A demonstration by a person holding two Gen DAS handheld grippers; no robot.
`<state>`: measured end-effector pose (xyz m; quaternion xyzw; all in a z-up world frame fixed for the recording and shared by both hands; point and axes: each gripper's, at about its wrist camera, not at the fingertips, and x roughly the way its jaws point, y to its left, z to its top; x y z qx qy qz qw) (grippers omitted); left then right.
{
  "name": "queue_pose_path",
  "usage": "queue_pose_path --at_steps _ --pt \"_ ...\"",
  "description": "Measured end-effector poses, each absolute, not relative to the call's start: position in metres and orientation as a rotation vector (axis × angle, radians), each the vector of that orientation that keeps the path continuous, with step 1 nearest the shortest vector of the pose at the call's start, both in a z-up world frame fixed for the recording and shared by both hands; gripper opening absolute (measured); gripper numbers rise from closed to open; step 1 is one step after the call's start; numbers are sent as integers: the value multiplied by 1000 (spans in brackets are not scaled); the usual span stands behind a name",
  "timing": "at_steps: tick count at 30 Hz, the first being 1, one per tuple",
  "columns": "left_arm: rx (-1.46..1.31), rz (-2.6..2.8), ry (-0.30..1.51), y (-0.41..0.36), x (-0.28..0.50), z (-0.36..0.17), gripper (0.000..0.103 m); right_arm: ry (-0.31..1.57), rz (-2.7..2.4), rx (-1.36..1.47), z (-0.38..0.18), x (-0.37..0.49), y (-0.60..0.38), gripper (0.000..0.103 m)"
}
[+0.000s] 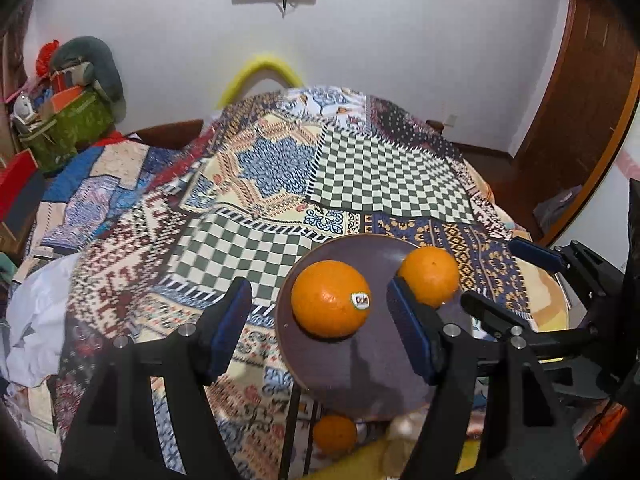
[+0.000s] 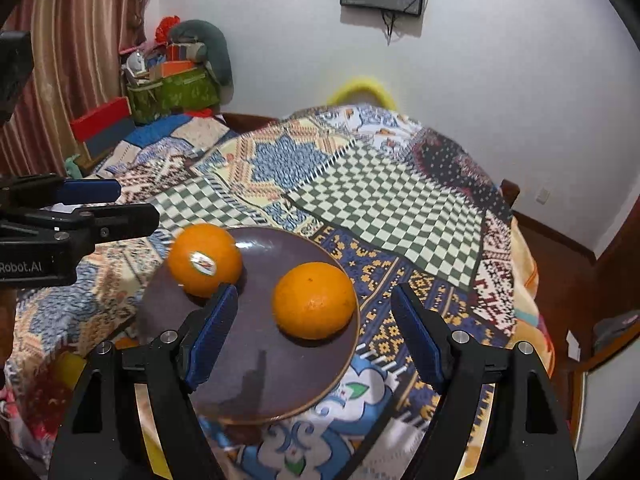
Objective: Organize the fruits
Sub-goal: 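Carry both oranges onto the dark plate and open both tools, then grasp the yellow cylinder with the left tool while the right tool grasps the green corn-like cylinder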
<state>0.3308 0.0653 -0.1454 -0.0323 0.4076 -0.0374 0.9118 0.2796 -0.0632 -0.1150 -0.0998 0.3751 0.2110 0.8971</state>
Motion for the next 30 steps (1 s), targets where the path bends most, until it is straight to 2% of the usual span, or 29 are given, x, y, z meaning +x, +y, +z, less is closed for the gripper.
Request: queue_pose_path --at_steps 9,14,24,30 --pt "-35 -65 812 69 273 -123 72 713 451 -166 -83 232 -72 80" --pt "-20 -66 804 68 243 -122 81 703 454 -148 -76 203 -77 81" --pt "-13 -77 875 65 203 -155 82 755 468 -139 -96 165 -80 81" --pt "-31 -95 930 67 197 -184 82 833 489 -123 -127 155 -79 81"
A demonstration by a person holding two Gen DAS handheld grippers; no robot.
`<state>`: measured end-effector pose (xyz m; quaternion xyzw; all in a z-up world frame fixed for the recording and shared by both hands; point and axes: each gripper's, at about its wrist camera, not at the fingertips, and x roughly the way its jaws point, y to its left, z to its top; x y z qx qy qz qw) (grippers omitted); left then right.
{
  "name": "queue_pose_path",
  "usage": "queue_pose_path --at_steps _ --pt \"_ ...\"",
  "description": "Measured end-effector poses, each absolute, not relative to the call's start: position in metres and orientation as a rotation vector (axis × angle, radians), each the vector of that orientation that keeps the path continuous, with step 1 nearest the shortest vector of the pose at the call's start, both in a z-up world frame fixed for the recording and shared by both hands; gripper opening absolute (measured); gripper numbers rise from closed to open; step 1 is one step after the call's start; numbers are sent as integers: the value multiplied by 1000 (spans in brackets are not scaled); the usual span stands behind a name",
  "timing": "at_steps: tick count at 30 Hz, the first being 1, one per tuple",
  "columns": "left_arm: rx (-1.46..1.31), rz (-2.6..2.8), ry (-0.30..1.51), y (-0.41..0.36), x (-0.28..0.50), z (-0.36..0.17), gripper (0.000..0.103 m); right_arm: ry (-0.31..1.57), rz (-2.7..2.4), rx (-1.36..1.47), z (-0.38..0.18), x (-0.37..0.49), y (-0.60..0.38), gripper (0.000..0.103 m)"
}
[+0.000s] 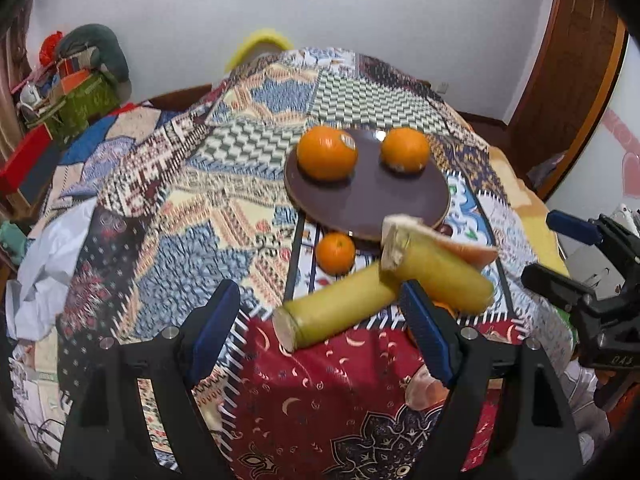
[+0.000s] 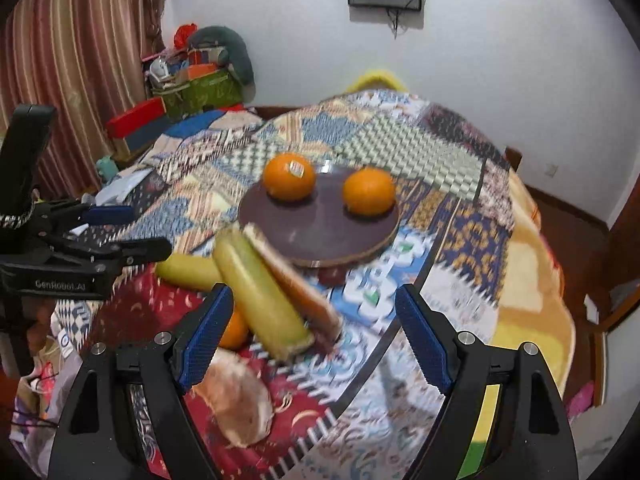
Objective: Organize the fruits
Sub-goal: 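Grasp the yellow cylinder with the left tool while the right tool grasps the green corn-like cylinder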
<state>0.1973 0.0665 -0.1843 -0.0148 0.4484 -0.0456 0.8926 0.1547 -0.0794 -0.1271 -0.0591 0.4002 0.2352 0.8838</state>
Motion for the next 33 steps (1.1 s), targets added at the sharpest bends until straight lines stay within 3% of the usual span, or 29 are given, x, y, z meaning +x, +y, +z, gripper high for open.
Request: queue_pose_path --at_steps 2,7,10,27,30,33 --pt "-28 -103 945 66 198 -192 82 857 499 -126 -135 151 -78 80" --pt "-13 -111 972 66 206 -212 82 911 538 -111 -149 152 -73 60" --pt "-6 -118 977 66 211 -219 82 936 555 -106 -157 156 -69 55" --pt "72 -223 962 43 228 -237 82 1001 620 -82 -176 168 -63 53" --pt "84 -217 949 42 224 -236 78 999 627 -77 -175 167 -64 50" --pt "91 -206 928 40 217 -232 68 1001 638 -66 -174 165 -65 44"
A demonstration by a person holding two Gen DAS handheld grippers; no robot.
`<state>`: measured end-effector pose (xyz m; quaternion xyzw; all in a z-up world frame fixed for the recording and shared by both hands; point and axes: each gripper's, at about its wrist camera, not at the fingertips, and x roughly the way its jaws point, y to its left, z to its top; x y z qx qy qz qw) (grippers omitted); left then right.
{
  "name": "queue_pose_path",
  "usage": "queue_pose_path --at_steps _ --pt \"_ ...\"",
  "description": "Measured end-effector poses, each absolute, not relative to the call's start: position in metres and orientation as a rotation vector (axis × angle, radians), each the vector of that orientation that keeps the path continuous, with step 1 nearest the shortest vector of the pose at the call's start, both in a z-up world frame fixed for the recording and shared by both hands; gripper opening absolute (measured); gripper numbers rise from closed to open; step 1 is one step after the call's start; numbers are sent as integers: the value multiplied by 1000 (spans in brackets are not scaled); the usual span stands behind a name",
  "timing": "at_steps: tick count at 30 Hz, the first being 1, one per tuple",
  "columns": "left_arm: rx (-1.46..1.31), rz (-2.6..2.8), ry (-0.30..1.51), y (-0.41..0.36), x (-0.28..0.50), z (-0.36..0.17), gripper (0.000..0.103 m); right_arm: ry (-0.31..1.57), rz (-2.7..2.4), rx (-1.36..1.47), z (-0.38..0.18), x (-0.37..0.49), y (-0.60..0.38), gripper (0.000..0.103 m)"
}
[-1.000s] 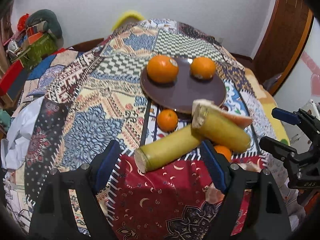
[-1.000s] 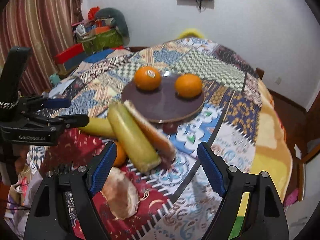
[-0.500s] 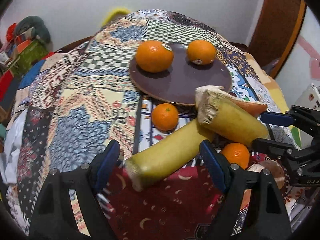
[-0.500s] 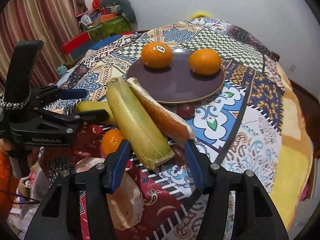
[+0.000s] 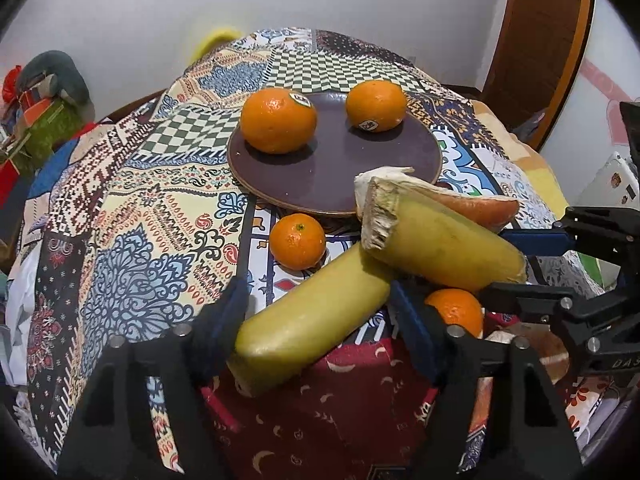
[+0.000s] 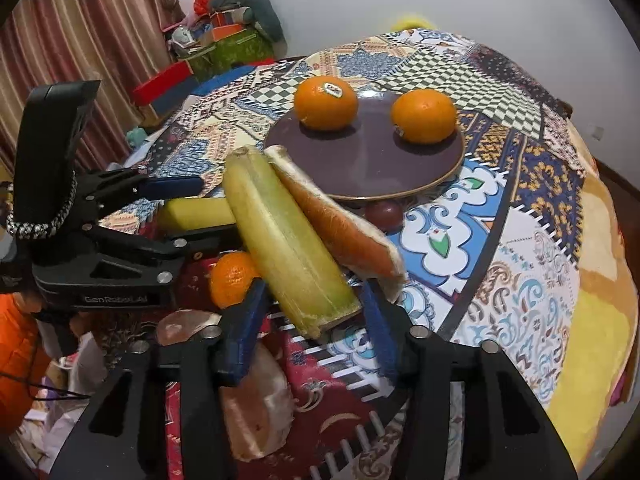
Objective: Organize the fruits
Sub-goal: 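Grasp the yellow cylinder with the left tool while the right tool grasps the green corn-like cylinder, then lift both cylinders, lay them on the plate between the oranges, open both tools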
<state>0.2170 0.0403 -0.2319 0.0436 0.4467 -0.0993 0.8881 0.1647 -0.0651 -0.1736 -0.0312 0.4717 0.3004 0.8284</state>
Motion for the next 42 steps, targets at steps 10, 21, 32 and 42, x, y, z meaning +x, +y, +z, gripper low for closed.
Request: queue_pose_path --at_steps 10,21,32,42 --pt "74 -186 920 49 197 -223 44 1011 599 -65 -170 152 -82 41" --pt "138 -220 973 39 211 -237 61 1047 572 -62 -170 142 -106 41" --pt "61 -221 1001 47 183 -225 37 1032 572 -36 -172 134 -108 39" --pt "-24 -200 1036 48 151 -220 35 1033 558 -40 -166 112 -124 35"
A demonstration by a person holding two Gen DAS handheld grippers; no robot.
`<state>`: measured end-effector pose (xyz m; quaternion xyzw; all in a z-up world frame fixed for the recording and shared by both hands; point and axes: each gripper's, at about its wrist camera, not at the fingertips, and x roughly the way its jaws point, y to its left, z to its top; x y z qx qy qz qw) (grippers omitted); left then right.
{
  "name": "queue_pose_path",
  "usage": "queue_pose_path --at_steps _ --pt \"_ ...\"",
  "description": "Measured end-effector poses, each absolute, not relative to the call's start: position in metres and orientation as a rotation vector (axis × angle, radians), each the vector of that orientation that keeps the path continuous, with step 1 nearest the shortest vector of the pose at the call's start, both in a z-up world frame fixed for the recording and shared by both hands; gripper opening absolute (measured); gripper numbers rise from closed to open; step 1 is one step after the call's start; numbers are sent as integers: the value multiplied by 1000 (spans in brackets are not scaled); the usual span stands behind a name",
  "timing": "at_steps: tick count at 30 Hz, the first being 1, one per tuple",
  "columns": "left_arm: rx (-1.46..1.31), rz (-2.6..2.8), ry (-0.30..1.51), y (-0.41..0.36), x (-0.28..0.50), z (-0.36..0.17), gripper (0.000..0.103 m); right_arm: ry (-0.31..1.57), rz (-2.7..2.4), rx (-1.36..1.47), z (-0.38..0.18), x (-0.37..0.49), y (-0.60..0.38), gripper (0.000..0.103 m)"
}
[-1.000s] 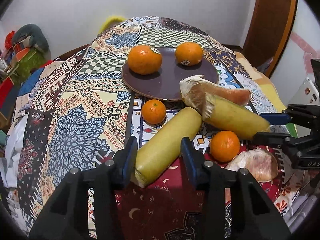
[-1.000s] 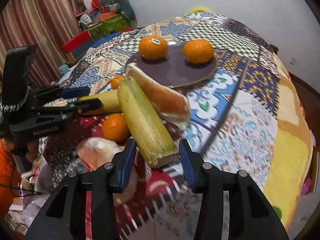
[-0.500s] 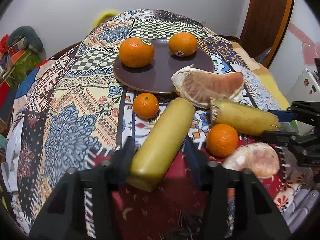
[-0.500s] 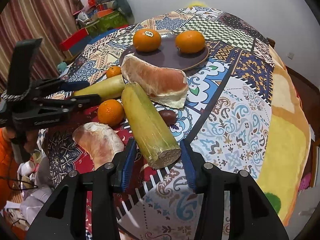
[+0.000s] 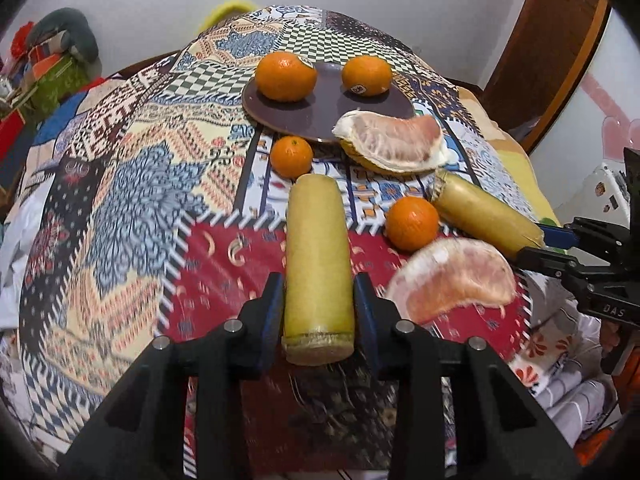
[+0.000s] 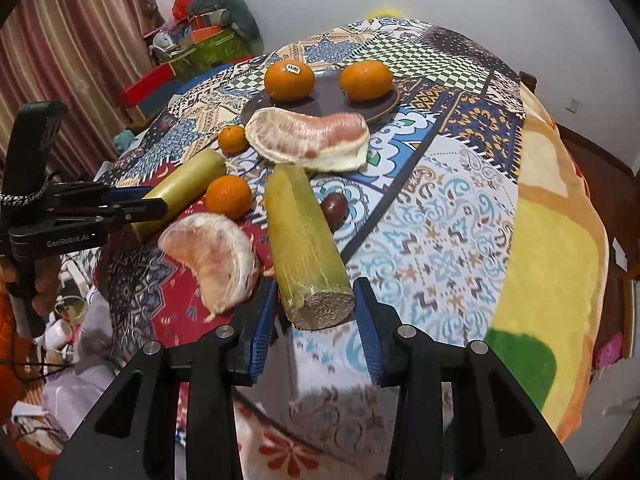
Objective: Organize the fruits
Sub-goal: 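Lift both cylinders, lay them on the plate between the oranges, open both tools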
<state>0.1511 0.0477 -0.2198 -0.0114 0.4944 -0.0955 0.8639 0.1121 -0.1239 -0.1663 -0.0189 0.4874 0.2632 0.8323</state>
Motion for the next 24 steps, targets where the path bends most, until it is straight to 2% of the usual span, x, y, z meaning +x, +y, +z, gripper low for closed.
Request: queue_pose_path --at_steps 6,24 --pt "-22 -201 1044 46 138 -218 35 1049 576 -58 -164 112 -124 34" --pt "-75 -196 1081 47 181 -238 36 1061 588 -8 -177 146 -99 37"
